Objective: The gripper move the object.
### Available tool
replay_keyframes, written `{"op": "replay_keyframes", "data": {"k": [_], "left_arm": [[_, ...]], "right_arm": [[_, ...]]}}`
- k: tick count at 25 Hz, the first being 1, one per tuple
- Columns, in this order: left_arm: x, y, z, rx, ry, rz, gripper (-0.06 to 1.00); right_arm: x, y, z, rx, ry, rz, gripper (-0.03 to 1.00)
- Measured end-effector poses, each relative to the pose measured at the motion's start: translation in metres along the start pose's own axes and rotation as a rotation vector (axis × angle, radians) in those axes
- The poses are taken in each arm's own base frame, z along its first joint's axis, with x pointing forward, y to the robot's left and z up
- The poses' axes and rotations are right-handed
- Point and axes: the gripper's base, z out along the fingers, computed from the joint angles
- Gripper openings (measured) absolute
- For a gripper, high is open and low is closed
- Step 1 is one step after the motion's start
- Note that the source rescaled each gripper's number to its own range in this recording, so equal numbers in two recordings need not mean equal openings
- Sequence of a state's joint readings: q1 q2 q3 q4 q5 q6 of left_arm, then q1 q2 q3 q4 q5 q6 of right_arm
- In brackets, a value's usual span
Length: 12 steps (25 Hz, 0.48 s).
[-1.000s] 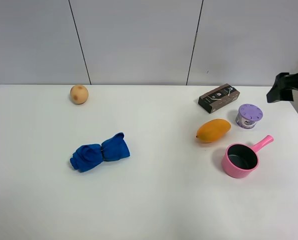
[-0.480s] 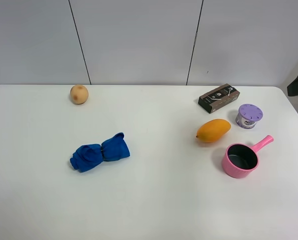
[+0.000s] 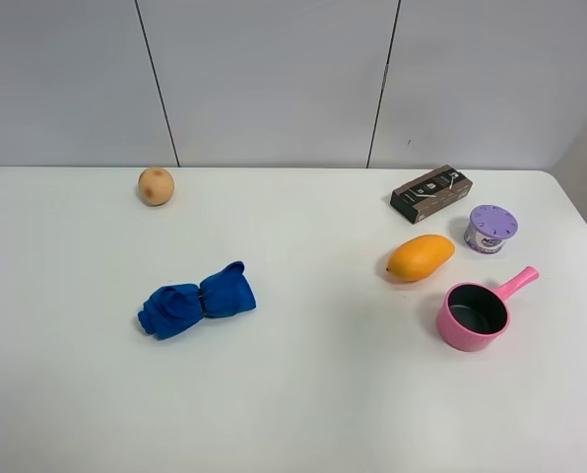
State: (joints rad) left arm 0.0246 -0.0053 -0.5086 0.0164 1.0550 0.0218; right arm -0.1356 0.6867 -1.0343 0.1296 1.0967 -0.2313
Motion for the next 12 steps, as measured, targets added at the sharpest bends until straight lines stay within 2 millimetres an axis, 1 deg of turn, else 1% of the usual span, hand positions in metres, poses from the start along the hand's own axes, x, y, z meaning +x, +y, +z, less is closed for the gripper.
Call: {"op": "replay_keyframes", "data": {"k": [2, 6, 9, 10, 12], "left_arm": [[0.0, 0.0, 0.0, 0.0, 0.0, 0.0, 1.0], [0.0, 0.0, 0.0, 0.0, 0.0, 0.0, 1.0], [0.0, 0.0, 0.0, 0.0, 0.0, 0.0, 1.0], [0.0, 0.0, 0.0, 0.0, 0.0, 0.0, 1.0], [0.0, 0.0, 0.0, 0.0, 0.0, 0.0, 1.0]], "right_arm": [[0.011, 0.005, -0.021, 0.002, -0.045, -0.005, 1.0], [0.032, 0.012, -0.055, 0.021, -0.127, -0.019, 1.0], [0.045, 0.016, -0.074, 0.038, -0.203, -0.028, 1.0], [0.049, 0.017, -0.078, 0.045, -0.22, -0.031, 1.0], [0.059, 0.019, -0.079, 0.05, -0.234, -0.033, 1.0]]}}
